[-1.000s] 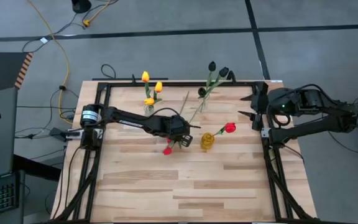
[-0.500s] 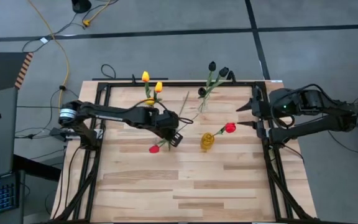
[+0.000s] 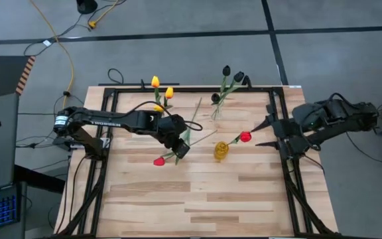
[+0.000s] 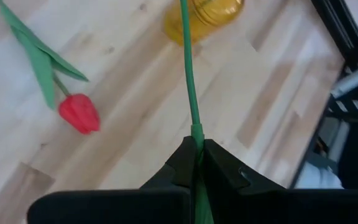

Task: Sort flowers into vase by color
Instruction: Put the right red tulip into the yellow vase

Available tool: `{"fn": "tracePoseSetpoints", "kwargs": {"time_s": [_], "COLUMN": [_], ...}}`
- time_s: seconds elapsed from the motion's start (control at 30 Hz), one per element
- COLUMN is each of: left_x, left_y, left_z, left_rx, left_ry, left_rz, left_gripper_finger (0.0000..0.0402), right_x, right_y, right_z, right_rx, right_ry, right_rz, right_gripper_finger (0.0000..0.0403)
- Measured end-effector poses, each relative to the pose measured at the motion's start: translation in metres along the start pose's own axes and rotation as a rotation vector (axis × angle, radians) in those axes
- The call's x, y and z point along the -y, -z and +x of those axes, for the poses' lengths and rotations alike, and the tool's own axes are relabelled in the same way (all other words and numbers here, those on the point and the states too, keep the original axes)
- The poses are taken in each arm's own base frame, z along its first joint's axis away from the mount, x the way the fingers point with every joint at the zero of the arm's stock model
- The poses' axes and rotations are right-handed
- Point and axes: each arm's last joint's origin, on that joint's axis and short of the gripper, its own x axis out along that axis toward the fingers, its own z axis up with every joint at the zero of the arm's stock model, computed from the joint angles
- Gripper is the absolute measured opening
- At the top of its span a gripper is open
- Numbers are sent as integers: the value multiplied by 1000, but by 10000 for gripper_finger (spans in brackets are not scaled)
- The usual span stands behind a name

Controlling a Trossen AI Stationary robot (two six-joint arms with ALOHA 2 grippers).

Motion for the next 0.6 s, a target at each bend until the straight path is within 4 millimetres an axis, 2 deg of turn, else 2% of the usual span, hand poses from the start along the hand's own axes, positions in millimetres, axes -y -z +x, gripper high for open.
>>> {"fn": "tracePoseSetpoints", "kwargs": {"time_s": [0.23,0.6], "left_x": [2,4], "left_y": [2,3], "left_z": [1,1], "left_rx": [-84,-119], "left_ry": [81,113], "left_rz": [-1,-19], "left_gripper_finger": [6,6], "right_x": [-10,-22], "right_y": [-7,-15], "right_z": [-1,15], "right_rx": [57,34], "right_ry": [26,131], "right_rz": [-45,-188], "right_gripper_finger": [260,260]}}
